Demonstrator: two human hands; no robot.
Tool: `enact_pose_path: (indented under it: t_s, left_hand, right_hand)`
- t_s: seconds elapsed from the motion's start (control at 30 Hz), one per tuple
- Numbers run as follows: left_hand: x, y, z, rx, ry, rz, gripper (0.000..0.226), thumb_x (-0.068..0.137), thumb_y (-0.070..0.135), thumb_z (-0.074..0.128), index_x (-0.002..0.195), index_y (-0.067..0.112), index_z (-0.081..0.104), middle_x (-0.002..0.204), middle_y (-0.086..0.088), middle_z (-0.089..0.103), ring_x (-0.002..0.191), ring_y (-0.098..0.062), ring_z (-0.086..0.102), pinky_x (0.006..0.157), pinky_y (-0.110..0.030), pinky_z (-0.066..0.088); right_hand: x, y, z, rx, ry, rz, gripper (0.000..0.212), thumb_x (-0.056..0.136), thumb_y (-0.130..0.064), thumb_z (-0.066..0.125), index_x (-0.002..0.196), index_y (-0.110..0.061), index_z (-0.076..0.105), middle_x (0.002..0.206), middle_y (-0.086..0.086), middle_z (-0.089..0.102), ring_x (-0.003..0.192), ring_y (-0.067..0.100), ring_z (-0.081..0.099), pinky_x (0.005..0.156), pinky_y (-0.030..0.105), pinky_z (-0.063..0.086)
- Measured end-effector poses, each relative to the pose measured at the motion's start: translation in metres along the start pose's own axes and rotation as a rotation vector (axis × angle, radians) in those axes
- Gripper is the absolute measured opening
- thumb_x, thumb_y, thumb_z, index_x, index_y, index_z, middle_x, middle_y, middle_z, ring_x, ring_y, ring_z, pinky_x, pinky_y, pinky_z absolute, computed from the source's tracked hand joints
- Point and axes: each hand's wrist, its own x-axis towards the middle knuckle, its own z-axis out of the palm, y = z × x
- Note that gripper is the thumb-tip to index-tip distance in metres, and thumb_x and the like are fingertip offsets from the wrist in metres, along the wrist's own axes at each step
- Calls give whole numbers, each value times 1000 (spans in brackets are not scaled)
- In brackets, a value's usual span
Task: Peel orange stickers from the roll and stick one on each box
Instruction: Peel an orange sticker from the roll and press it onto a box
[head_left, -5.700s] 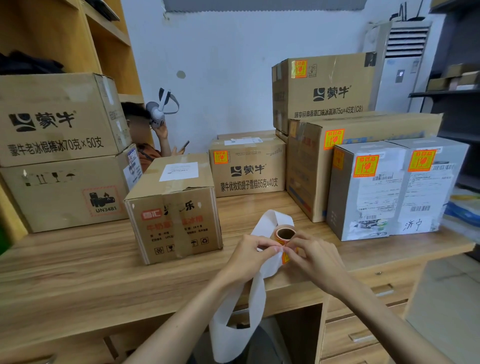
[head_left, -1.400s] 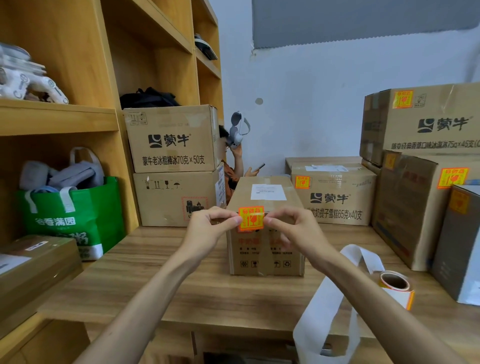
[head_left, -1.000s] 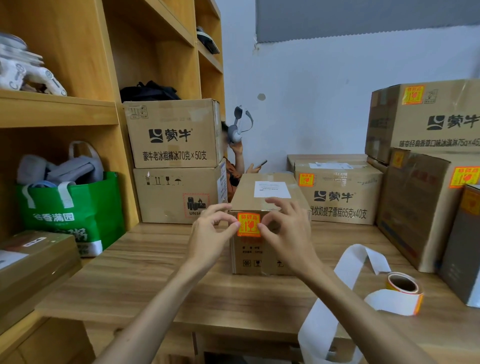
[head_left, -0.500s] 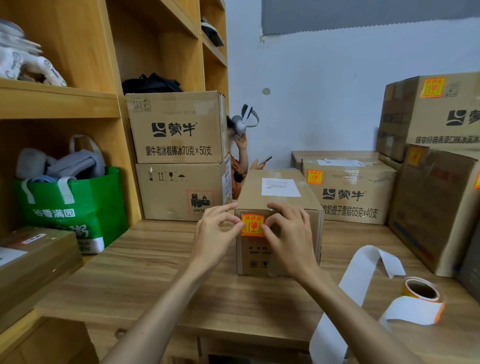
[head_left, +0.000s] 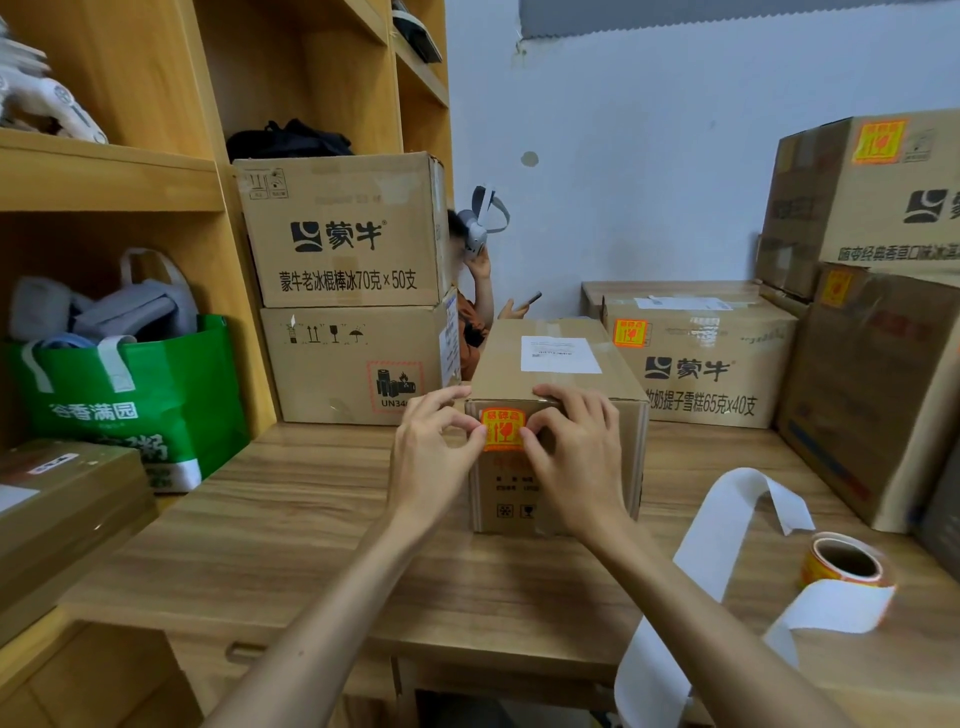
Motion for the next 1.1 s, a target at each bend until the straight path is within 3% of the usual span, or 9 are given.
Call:
enact_pose_path:
  t_s: [0.17,0.33,0.57,0.63,0.7,0.8,0.87,0.93,1.1]
  left_hand:
    - [-1,-1,4,19,24,40,9,82,11,80,76,15,75,122,4,68,115,-9,53,100,-31,42]
    - [-2,1,6,112,46,77,9,81,11,80,77,13,72,113,-1,65,111,-16,54,93,-16,36]
    - [-3,4,0,225,60,88,24,82,24,81,82,15,59,97,2,57,96,-12,51,77,-24,43]
    - [-1,3,-6,176,30,57,25,85,27,80,96,17,60,97,6,57,94,-10,51,78,-29,49]
    - [4,3,-13,74,-96,15,43,88,28,77,127,22,61,107,10,58,103,-6,51,88,-20,46]
    - [16,4,-21,-4,-286,-26,62,92,30,73,149,31,48,116,15,56,112,1,47,91,-11,36]
    - [24,1,-21,-31,-342,-44,52,92,32,72,142,32,56,119,15,58,112,-2,52,98,-28,46]
    - [28,-2,-21,-64,-352,-66,45,91,33,73,135,31,63,116,15,60,109,-4,56,98,-37,51]
    - [25,-3,-14,-126,-280,-66,29,89,35,74,117,27,72,101,11,58,95,0,56,82,-21,46]
  right_hand:
    - [0,0,3,-44,32,-22,10,82,-21,76,80,-17,68,117,1,65,112,17,51,102,39,35]
    - [0,0,4,-87,40,-39,12,83,-22,75,80,-15,65,116,2,65,110,21,54,101,38,35]
    - [5,0,-2,-112,14,-19,26,82,-25,72,90,-17,49,102,1,63,93,21,55,92,35,37]
    - [8,1,-4,-95,7,-19,27,82,-26,73,97,-15,53,99,1,62,93,22,55,92,35,36]
    - [12,2,-8,-60,12,-23,31,82,-27,75,104,-13,58,101,2,65,98,20,55,97,36,36]
    - [21,8,-15,-48,-54,-23,41,85,-38,73,117,-15,62,124,3,65,118,18,54,111,40,30]
    - [27,16,-19,-69,-145,1,43,87,-49,68,119,-20,65,135,-1,61,127,18,51,116,40,23]
    - [29,22,-22,-69,-207,20,44,87,-56,64,116,-24,66,129,-5,64,123,15,52,111,35,22]
    - [30,28,-24,-1,-192,44,40,85,-61,63,107,-27,65,112,-11,66,110,12,53,98,33,28]
